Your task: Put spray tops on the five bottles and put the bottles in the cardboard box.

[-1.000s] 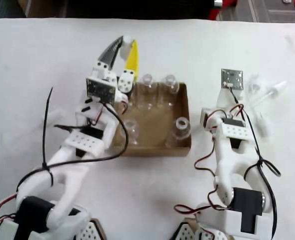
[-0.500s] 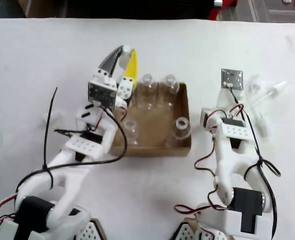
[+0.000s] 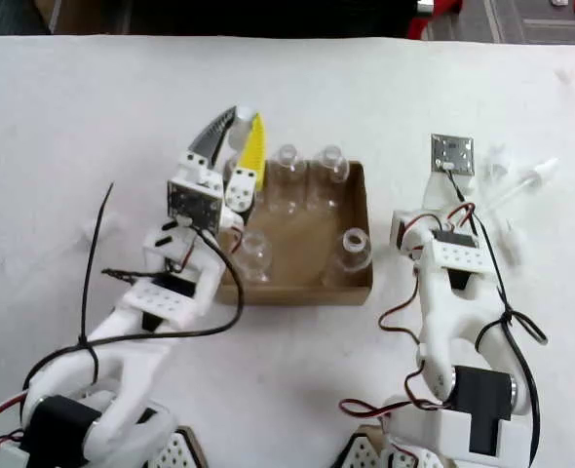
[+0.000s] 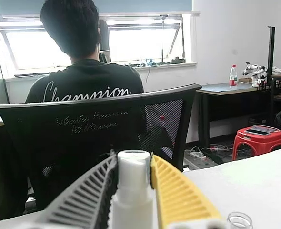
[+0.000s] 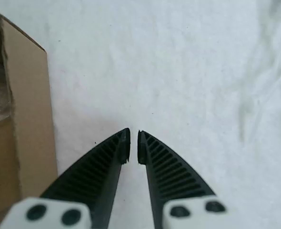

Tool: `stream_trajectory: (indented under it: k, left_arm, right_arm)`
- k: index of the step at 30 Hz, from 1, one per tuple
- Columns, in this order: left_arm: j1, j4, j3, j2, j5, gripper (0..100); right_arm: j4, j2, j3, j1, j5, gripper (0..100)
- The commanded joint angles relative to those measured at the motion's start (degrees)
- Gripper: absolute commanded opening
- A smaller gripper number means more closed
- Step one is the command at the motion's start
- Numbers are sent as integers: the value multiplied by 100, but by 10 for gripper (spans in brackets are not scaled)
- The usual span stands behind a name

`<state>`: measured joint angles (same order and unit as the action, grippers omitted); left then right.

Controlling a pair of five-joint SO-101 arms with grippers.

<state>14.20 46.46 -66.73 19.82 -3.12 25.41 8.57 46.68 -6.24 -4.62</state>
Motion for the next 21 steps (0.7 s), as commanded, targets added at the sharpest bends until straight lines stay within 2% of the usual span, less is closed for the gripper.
stream_trajectory:
  k: [1,21]
  left_arm:
    - [163,167,18,13,97,21]
    - [40,167,-70,48,88,21]
  right_arm:
    - [-101,57,-18,31,-70,21]
    - [-101,57,-18,31,-79,21]
